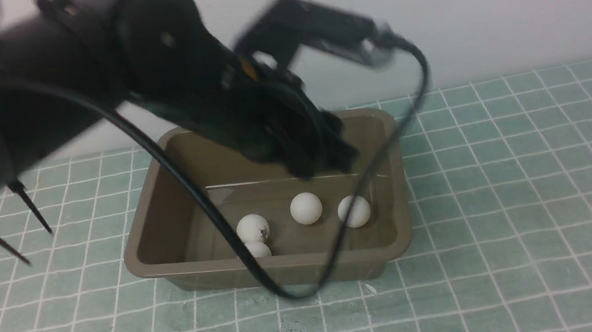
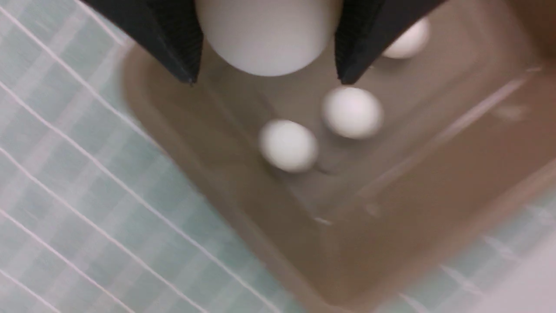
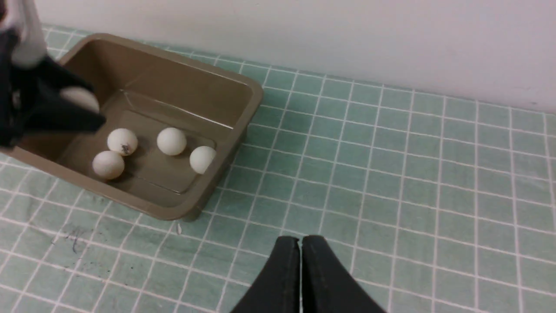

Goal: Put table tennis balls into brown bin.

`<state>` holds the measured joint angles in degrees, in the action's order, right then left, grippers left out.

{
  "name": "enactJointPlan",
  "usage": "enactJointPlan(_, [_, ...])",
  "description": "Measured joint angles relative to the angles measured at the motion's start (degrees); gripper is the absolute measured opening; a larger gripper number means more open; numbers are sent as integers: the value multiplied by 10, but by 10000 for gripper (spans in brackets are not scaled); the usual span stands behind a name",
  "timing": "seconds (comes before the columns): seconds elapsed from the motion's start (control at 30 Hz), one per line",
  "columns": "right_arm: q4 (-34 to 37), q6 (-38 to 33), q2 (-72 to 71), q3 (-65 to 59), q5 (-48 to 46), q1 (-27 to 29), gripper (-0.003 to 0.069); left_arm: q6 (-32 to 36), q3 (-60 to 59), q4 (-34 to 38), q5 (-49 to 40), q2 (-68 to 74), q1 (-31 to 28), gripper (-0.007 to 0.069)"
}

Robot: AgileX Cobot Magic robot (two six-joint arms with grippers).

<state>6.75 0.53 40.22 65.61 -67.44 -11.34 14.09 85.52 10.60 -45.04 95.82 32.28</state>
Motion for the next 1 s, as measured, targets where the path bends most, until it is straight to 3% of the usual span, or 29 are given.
enactJointPlan(0.17, [16,1,-174,-149,125,0,-4,-33,8,-8,28,43,-62,360])
enactJointPlan(0.3, [16,1,-277,-218,202,0,-4,-57,8,-9,29,76,-85,459])
enactJointPlan(0.33, [16,1,-319,-247,231,0,-4,-68,8,-10,29,85,-91,540])
enactJointPlan(0.37, [15,1,-342,-262,247,0,-4,-71,8,-10,29,87,-93,572])
enactJointPlan(0.5, [10,1,-403,-298,291,0,-4,-76,27,-10,9,84,-95,591])
enactJointPlan(0.6, [9,1,-413,-305,308,0,-4,-76,61,-16,-51,68,-95,488])
enactJointPlan(0.67, [9,1,-413,-306,310,0,-4,-79,83,-41,-101,41,-95,351])
enactJointPlan(0.73, [9,1,-413,-306,311,0,-4,-93,91,-75,-141,2,-95,166])
enactJointPlan(0.8, [9,1,-413,-306,313,0,-4,-106,91,-95,-159,-29,-95,69])
enactJointPlan(1.0, [9,1,-413,-306,313,0,-4,-137,14,-127,-153,-186,-95,-5])
